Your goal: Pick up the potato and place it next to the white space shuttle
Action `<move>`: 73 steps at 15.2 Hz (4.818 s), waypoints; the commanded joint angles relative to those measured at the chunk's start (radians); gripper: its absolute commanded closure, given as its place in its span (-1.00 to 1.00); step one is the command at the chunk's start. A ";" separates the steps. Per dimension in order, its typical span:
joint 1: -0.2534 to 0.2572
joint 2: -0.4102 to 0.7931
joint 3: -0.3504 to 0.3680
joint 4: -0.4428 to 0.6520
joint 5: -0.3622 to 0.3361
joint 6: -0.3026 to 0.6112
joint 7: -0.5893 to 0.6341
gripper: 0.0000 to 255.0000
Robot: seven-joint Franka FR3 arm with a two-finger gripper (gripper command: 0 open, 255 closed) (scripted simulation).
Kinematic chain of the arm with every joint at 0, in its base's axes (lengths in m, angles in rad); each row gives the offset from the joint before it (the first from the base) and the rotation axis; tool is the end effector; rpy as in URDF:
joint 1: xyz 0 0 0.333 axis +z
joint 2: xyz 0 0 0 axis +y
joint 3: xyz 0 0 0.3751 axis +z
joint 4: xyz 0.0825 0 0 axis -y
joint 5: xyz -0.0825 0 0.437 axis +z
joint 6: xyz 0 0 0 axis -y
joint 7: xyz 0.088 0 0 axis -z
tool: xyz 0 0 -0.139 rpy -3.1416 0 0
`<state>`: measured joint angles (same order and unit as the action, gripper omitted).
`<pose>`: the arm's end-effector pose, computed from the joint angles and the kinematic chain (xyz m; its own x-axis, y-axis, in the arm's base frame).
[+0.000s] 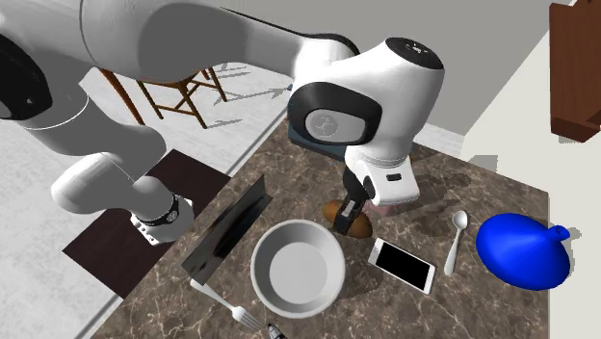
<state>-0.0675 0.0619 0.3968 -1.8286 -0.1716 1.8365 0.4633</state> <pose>0.6003 0.1803 0.5038 0.9964 -0.0836 0.0157 -0.0850 -0.9854 0.1473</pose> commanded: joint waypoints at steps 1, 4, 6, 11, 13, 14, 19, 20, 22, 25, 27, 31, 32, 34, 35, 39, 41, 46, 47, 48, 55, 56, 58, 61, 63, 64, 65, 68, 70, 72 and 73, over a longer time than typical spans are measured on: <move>-0.024 0.009 -0.022 0.019 -0.004 -0.004 -0.048 1.00; -0.060 0.020 -0.053 0.031 -0.009 0.005 -0.114 1.00; -0.083 0.032 -0.074 0.045 -0.012 0.009 -0.156 1.00; -0.139 0.078 -0.122 0.102 -0.023 0.013 -0.259 1.00; -0.161 0.103 -0.139 0.134 -0.027 0.012 -0.299 1.00; -0.171 0.117 -0.148 0.152 -0.029 0.011 -0.319 1.00; -0.222 0.200 -0.188 0.263 -0.037 -0.004 -0.415 1.00; -0.232 0.219 -0.195 0.291 -0.039 -0.009 -0.433 1.00; -0.251 0.262 -0.208 0.350 -0.041 -0.021 -0.471 1.00; -0.278 0.334 -0.227 0.456 -0.044 -0.046 -0.526 1.00; -0.295 0.390 -0.239 0.540 -0.046 -0.069 -0.562 1.00; -0.325 0.529 -0.259 0.759 -0.049 -0.138 -0.636 1.00; -0.331 0.573 -0.265 0.831 -0.049 -0.163 -0.656 1.00; -0.337 0.658 -0.273 0.973 -0.051 -0.216 -0.688 1.00; -0.340 0.650 -0.273 0.946 -0.050 -0.198 -0.685 1.00; -0.347 0.628 -0.271 0.855 -0.051 -0.129 -0.674 1.00; -0.350 0.622 -0.271 0.817 -0.051 -0.098 -0.669 1.00; -0.355 0.614 -0.271 0.737 -0.053 -0.027 -0.658 1.00; -0.356 0.614 -0.271 0.724 -0.054 -0.014 -0.656 1.00; -0.357 0.614 -0.271 0.710 -0.055 -0.001 -0.654 1.00; -0.361 0.624 -0.273 0.633 -0.060 0.085 -0.639 1.00; -0.361 0.626 -0.273 0.624 -0.061 0.097 -0.637 1.00; -0.362 0.632 -0.274 0.606 -0.063 0.120 -0.633 1.00; -0.363 0.643 -0.276 0.583 -0.067 0.153 -0.628 1.00; -0.363 0.653 -0.277 0.566 -0.070 0.180 -0.623 1.00; -0.363 0.653 -0.277 0.566 -0.070 0.180 -0.623 1.00; -0.363 0.653 -0.277 0.566 -0.070 0.180 -0.623 1.00; -0.363 0.653 -0.277 0.566 -0.070 0.180 -0.623 1.00; -0.363 0.653 -0.277 0.566 -0.070 0.180 -0.623 1.00; -0.363 0.653 -0.277 0.566 -0.070 0.180 -0.623 -1.00; -0.363 0.653 -0.277 0.566 -0.070 0.180 -0.623 -1.00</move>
<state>-0.4306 0.7152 0.1194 -1.2622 -0.2411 2.0164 -0.1594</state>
